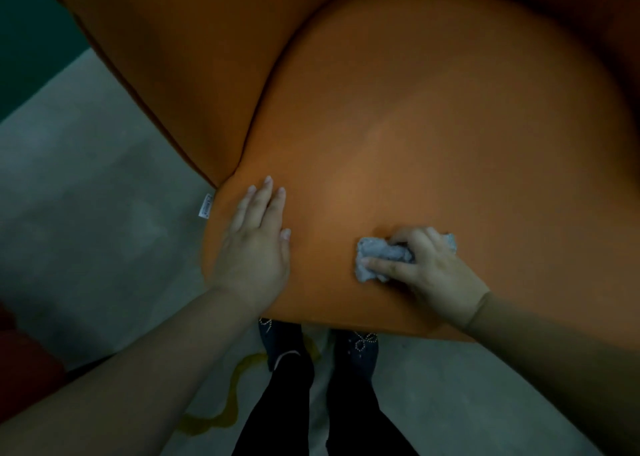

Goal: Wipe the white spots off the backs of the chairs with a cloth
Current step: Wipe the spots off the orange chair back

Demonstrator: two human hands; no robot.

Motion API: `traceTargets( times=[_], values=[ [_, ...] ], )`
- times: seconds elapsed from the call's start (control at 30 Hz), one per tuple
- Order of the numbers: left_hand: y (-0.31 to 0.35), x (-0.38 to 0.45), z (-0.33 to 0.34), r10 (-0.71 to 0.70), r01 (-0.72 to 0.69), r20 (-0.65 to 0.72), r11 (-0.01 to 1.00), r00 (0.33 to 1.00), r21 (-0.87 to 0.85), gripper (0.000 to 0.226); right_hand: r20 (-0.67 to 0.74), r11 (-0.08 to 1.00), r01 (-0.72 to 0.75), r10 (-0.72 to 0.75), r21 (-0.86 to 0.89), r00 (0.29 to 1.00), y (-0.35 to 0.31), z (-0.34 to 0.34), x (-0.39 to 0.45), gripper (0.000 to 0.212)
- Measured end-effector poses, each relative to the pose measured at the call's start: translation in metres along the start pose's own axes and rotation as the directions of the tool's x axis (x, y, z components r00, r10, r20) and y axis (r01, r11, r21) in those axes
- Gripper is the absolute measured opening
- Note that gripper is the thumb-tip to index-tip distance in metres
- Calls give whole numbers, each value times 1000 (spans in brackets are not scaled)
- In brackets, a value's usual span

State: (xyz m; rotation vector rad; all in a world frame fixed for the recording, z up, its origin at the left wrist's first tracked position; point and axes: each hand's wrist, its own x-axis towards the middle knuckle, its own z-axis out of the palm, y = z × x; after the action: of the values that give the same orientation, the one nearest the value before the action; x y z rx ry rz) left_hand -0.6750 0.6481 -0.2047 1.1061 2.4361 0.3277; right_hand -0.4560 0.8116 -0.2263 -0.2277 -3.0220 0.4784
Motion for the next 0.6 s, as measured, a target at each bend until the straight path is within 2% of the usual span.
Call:
traceTargets(
  times=[0.07, 0.13, 0.17, 0.2, 0.3, 0.37, 0.5, 0.6],
  values=[
    [5, -3, -7, -26, 27, 21, 998, 999, -57, 56, -22, 959, -285, 285, 5, 958, 5, -12, -3, 42],
    [13, -7, -19, -35, 38, 44, 998, 998, -52, 56, -61, 816, -569, 576, 100, 815, 0, -31, -2, 44],
    [16, -8, -27, -28, 30, 42, 999, 999, -35, 56, -78, 747, -644, 661, 169, 746, -5, -41, 3, 42],
    [21, -9, -38, -19, 19, 34, 1000, 999, -20, 56, -87, 705, -672, 702, 228, 707, -12, -53, 10, 40],
    [38, -15, -77, -19, 20, 35, 1000, 999, -19, 55, -145, 697, -632, 703, 339, 696, -32, -91, 33, 41],
    [51, -22, -106, -4, 5, 27, 1000, 1000, -17, 54, -180, 667, -626, 729, 405, 660, -42, -120, 44, 42],
    [75, -43, -172, 99, -98, -1, 986, 995, 135, 51, -137, 525, -650, 824, 550, 550, -65, -180, 55, 40],
    [91, -57, -217, 153, -146, -11, 961, 988, 233, 50, -100, 515, -631, 814, 580, 572, -80, -222, 57, 38]
  ],
)
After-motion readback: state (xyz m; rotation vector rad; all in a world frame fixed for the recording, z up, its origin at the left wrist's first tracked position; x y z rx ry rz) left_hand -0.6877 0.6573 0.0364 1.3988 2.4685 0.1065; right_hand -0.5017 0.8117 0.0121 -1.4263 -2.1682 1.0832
